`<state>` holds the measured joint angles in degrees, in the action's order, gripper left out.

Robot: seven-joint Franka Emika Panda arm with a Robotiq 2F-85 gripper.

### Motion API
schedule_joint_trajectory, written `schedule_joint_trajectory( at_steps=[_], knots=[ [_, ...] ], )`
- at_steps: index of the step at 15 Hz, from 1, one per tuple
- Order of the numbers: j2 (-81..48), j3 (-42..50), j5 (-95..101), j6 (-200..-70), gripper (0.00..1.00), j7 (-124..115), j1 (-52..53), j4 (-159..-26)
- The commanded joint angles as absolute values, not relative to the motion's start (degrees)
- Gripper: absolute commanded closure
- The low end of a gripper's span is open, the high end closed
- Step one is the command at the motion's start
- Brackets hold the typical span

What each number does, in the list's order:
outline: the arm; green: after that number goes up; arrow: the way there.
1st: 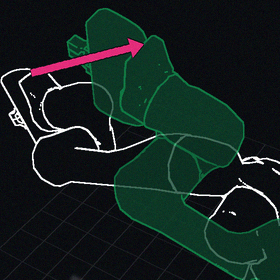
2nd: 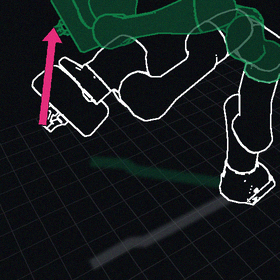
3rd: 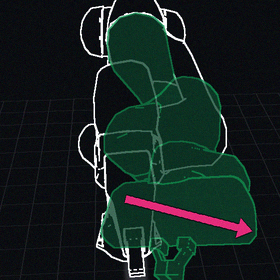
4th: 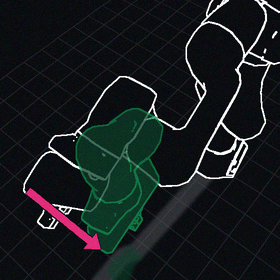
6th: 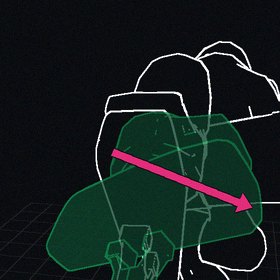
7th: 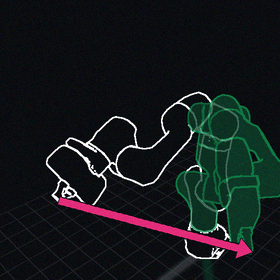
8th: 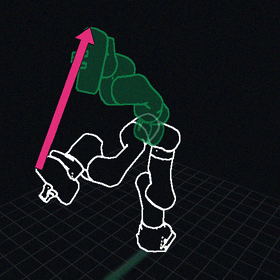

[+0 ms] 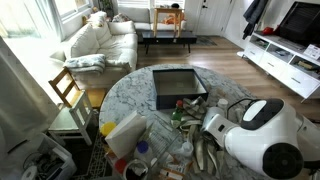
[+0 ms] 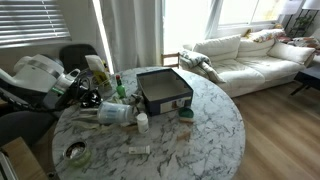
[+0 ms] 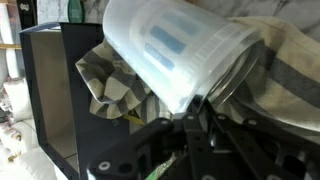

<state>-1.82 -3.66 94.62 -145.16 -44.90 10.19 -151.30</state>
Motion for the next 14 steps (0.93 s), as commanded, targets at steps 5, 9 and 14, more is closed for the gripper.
schedule_joint_trajectory(
  at_steps=[5, 9, 14],
  knots=[
    [0.31, -4.98, 92.22, -140.87, 0.99, -42.66, 7.96, -148.52],
    [2.63, -2.97, 86.15, -144.16, 0.99, -38.93, 5.22, -147.09],
    [4.53, 1.12, 71.5, -151.95, 0.99, -31.57, 1.08, -147.15]
  ],
)
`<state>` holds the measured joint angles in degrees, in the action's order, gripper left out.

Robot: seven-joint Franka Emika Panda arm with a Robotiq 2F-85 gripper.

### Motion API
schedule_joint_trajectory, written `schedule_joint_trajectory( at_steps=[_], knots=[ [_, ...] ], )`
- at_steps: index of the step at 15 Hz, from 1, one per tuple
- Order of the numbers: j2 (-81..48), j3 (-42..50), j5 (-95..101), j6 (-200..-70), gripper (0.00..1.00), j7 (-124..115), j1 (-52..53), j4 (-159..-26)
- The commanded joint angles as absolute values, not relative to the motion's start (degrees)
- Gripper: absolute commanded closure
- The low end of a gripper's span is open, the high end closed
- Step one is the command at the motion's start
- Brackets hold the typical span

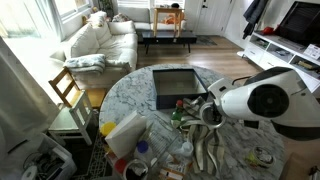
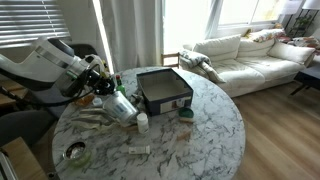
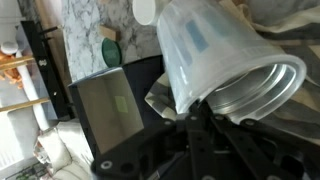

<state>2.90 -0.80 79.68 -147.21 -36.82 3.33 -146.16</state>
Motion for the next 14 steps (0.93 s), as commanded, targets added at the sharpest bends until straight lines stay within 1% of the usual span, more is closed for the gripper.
schedule_joint_trajectory(
  at_steps=[1, 5, 10, 11, 14],
  knots=[
    [4.83, 1.81, 68.09, -153.47, 0.99, -29.77, 0.44, -147.46],
    [6.29, 4.59, 54.42, -156.58, 0.99, -22.42, 0.3, -148.0],
    [10.35, 6.34, 33.65, -156.53, 0.99, -10.26, 2.24, -149.27],
    [11.42, 4.51, 28.99, -156.32, 0.99, -7.51, 0.63, -149.61],
    [14.71, 4.46, 17.29, -155.72, 0.99, -1.47, 0.88, -150.57]
  ],
)
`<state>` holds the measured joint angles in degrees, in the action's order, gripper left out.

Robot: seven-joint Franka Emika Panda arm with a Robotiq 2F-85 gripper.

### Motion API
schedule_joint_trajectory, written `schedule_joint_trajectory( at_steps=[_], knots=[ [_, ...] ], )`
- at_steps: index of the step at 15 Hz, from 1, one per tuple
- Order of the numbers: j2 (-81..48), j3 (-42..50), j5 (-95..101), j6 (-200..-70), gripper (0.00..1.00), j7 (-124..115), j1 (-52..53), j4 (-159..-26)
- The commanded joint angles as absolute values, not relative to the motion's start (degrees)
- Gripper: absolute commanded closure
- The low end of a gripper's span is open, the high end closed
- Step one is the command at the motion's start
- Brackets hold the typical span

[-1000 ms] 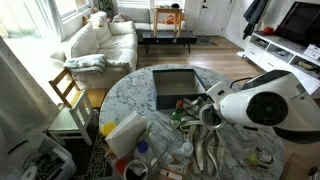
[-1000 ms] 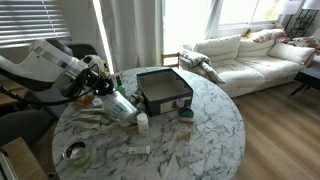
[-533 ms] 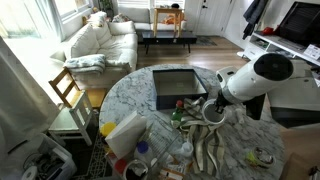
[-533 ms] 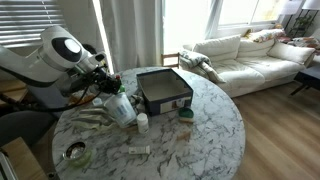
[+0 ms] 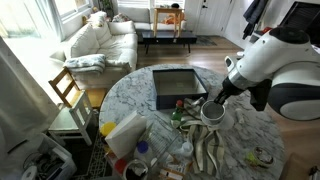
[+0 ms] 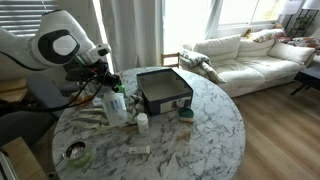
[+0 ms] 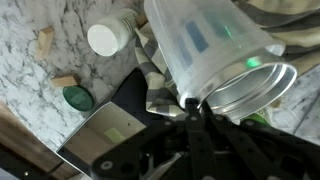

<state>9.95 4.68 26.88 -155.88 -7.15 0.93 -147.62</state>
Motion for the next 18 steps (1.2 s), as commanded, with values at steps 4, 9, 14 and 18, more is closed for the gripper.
schedule_joint_trajectory(
  at_steps=[4, 9, 14, 18],
  knots=[
    [18.04, 4.26, 10.57, -154.47, 0.99, 2.13, 0.11, -151.65],
    [20.84, 2.16, 16.73, -151.43, 0.99, 0.71, -4.78, -152.25],
    [22.68, 1.13, 21.75, -149.68, 0.99, 0.09, -8.29, -152.37],
    [23.54, 1.4, 20.62, -149.13, 0.99, 0.41, -8.39, -152.19]
  ],
)
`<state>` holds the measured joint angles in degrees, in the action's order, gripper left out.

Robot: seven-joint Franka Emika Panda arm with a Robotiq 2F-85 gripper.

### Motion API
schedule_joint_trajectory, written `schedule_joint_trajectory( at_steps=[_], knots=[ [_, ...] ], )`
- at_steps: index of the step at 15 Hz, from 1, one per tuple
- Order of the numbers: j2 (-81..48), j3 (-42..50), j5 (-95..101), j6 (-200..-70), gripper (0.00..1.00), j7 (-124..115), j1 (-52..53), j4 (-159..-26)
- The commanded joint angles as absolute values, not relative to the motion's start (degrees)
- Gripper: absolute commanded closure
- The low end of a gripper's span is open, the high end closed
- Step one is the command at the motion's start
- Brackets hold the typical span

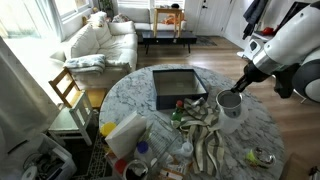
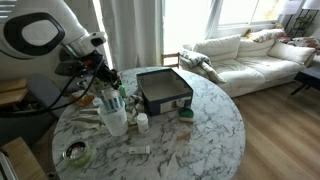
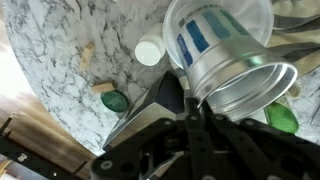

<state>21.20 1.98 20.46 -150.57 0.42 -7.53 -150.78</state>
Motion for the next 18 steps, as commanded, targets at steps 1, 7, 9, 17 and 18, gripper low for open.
schedule_joint_trajectory(
  at_steps=[1, 7, 9, 17, 18],
  knots=[
    [23.76, 1.38, 20.66, -148.96, 0.99, 0.44, -8.43, -152.14],
    [28.48, 2.16, 17.63, -147.39, 0.99, 2.18, -6.8, -151.5],
    [30.63, 2.99, 14.92, -146.73, 0.99, 3.34, -5.63, -151.66],
    [37.2, 3.86, 8.82, -139.93, 0.99, 6.13, -3.28, -153.21],
    [37.68, 3.88, 8.65, -139.5, 0.99, 6.17, -3.17, -153.58]
  ],
)
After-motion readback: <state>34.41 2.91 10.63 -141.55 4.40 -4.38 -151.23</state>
